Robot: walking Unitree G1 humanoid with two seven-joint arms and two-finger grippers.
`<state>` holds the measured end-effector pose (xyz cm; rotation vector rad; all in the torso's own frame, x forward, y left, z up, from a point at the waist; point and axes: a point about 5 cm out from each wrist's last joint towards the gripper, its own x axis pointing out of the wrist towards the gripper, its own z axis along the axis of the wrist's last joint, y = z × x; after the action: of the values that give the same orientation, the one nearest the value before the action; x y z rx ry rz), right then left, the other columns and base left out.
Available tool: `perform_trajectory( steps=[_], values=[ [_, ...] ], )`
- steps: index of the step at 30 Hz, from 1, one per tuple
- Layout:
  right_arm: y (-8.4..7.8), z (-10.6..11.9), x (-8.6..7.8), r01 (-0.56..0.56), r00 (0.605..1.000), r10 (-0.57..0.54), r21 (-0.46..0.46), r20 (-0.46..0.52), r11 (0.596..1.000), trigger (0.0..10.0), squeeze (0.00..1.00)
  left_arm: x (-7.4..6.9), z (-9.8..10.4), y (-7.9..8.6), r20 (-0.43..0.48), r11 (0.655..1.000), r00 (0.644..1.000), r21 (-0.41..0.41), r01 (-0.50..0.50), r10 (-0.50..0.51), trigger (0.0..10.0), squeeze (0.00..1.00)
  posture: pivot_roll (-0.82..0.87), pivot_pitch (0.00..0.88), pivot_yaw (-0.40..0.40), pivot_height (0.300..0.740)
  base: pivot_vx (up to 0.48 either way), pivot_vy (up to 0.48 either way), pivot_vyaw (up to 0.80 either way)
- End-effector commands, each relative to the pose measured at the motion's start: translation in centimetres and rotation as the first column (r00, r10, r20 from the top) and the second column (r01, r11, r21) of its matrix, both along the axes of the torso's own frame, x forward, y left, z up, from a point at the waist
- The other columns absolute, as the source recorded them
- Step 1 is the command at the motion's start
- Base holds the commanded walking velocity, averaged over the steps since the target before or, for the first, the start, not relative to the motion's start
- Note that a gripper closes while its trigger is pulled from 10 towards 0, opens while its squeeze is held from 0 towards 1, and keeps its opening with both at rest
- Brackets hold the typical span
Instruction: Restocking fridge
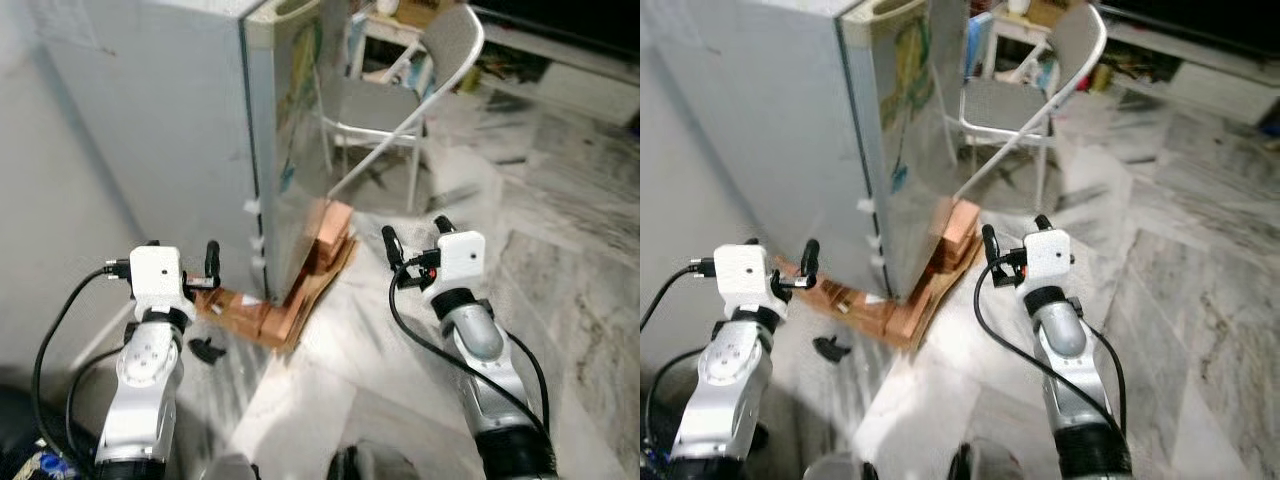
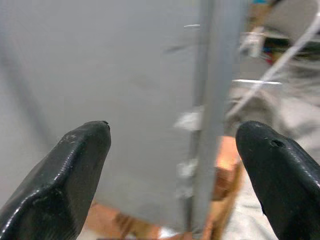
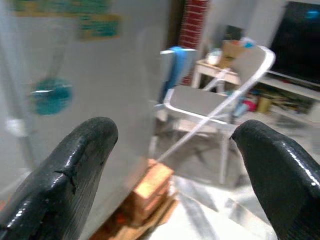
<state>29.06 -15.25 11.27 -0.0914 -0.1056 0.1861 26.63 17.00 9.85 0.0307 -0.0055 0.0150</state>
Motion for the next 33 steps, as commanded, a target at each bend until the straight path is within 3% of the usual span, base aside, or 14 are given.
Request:
perform_trajectory(
  steps=[1, 10, 24, 33],
  values=[
    [-0.52, -0.36, -0.27, 0.024, 1.0, -0.024, -0.001, -0.012, 1.0, 10.0, 0.0, -0.25, 0.04, -0.73, 0.009, 0.999, 0.999, -0.008, 0.039, -0.039, 10.0, 0.0, 0.05, 0.089, -0.038, 0.74, 0.0, 0.0, -0.8],
    [-0.31, -0.34, -0.22, 0.017, 1.0, -0.017, 0.002, -0.009, 1.0, 10.0, 0.0, -0.42, 0.19, -0.98, 0.026, 0.997, 0.997, -0.017, 0.078, -0.077, 10.0, 0.0, 0.05, 0.089, -0.038, 0.74, 0.056, 0.0, -0.67],
    [-0.36, -0.27, -0.16, 0.011, 1.0, -0.011, -0.01, -0.003, 1.0, 10.0, 0.0, -0.12, 0.35, -1.06, 0.034, 0.997, 0.996, -0.022, 0.078, -0.078, 10.0, 0.0, 0.05, 0.082, -0.041, 0.74, 0.387, 0.0, 0.0],
    [-0.72, -0.68, -1.0, 0.015, 1.0, -0.015, -0.015, -0.017, 1.0, 10.0, 0.0, -0.3, 0.17, -0.59, 0.025, 0.998, 0.998, -0.015, 0.06, -0.06, 10.0, 0.0, 0.05, 0.083, -0.041, 0.74, 0.35, 0.315, 0.0]
  ],
)
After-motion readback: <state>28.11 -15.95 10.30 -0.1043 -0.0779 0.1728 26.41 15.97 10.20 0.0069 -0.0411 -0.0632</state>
